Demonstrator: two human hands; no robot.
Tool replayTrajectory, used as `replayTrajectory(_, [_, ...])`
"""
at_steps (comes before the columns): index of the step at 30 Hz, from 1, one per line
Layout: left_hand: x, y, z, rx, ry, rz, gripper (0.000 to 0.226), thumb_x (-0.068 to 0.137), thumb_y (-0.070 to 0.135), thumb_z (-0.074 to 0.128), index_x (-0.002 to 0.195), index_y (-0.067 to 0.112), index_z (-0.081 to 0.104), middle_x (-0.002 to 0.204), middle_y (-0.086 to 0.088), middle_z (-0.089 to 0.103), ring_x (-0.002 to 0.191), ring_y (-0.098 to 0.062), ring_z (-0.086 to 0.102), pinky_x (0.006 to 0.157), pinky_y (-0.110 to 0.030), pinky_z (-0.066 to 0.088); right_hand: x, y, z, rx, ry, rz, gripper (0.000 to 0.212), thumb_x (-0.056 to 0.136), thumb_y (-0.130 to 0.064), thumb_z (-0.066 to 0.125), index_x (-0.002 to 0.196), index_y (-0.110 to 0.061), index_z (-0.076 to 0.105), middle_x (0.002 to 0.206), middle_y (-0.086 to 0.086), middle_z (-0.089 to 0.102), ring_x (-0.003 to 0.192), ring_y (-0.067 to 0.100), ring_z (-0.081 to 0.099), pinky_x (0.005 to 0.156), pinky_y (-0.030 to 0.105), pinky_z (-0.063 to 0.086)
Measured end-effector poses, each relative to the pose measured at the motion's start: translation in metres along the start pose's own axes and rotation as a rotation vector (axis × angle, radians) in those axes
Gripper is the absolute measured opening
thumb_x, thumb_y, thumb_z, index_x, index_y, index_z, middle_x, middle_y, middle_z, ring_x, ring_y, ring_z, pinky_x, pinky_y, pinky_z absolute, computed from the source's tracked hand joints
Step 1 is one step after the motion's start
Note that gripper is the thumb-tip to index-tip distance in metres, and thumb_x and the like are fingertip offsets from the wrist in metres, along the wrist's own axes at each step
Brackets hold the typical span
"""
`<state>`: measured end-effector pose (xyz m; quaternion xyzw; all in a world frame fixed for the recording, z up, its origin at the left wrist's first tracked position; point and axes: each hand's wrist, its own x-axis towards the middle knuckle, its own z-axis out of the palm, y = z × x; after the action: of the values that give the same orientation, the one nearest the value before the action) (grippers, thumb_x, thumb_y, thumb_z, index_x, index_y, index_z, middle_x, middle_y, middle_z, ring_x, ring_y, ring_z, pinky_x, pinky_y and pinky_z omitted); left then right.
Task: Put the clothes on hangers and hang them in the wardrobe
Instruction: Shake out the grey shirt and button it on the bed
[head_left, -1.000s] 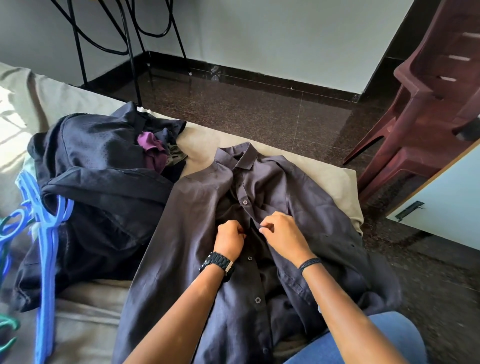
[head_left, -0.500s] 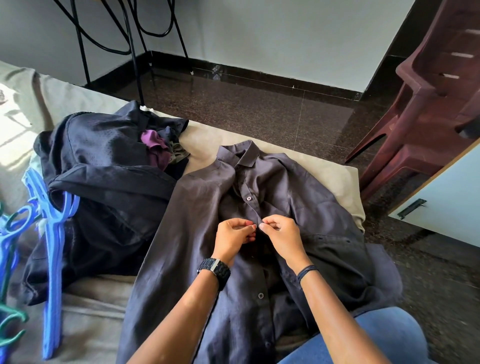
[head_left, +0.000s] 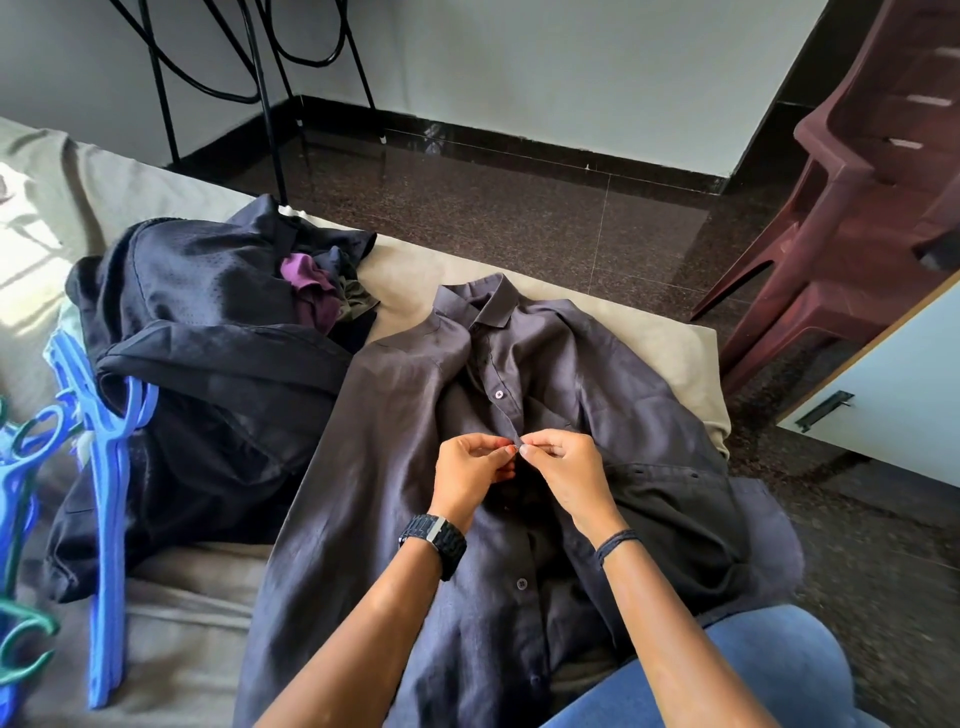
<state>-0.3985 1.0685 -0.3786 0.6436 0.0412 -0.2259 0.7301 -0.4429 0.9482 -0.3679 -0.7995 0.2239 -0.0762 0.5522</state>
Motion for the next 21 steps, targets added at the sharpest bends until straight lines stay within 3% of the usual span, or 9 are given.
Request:
replayTrajectory(6, [0.0033,-0.0043,0.0045,0.108,0.051,0.031,0.015,0.084,-0.002,0.066,0.073,0.008,0.068,0.065,-0.010,0.065,0.057,-0.013,0.061,0.063,-0.025,0.055,-0.0023,-0.0056,-0.0046,-0.088,0.012,-0.049,0.016,0.086,-0.005,0.062,0.092,-0.008,0.076,0.086,-0.001,0.073,0.085,0.008,0.068,0.084,0.028,0.054])
replayTrajectory(12, [-0.0029,-0.0001,0.0089,-0.094,-0.036,-0.034,0.016,0.092,0.007,0.059,0.080,0.002,0.069,0.078,-0.013,0.067,0.069,-0.016,0.063,0.071,-0.023,0.055,0.0033,-0.0068,-0.0046,-0.139,0.013,-0.070,0.009,0.078,-0.007,0.072,0.080,-0.015,0.074,0.073,-0.004,0.072,0.072,0.007,0.068,0.074,0.024,0.055])
replayTrajectory(17, [-0.0031,0.0006,0.0081,-0.136,0.002,-0.056,0.010,0.089,0.004,0.062,0.081,-0.001,0.068,0.075,-0.012,0.065,0.068,-0.016,0.060,0.066,-0.021,0.055,-0.0030,-0.0074,0.0028,-0.102,0.087,-0.059,0.011,0.080,-0.006,0.069,0.081,-0.016,0.066,0.072,-0.003,0.067,0.064,0.000,0.062,0.062,0.007,0.046])
replayTrajectory(21, [-0.0047,0.0012,0.0096,-0.106,0.035,-0.028,0.011,0.091,-0.002,0.057,0.082,0.002,0.063,0.072,-0.009,0.064,0.067,-0.016,0.061,0.062,-0.021,0.055,-0.0003,-0.0082,0.0011,-0.075,0.088,0.016,0.015,0.077,-0.009,0.070,0.078,-0.021,0.061,0.073,-0.006,0.065,0.069,0.005,0.062,0.064,0.012,0.047])
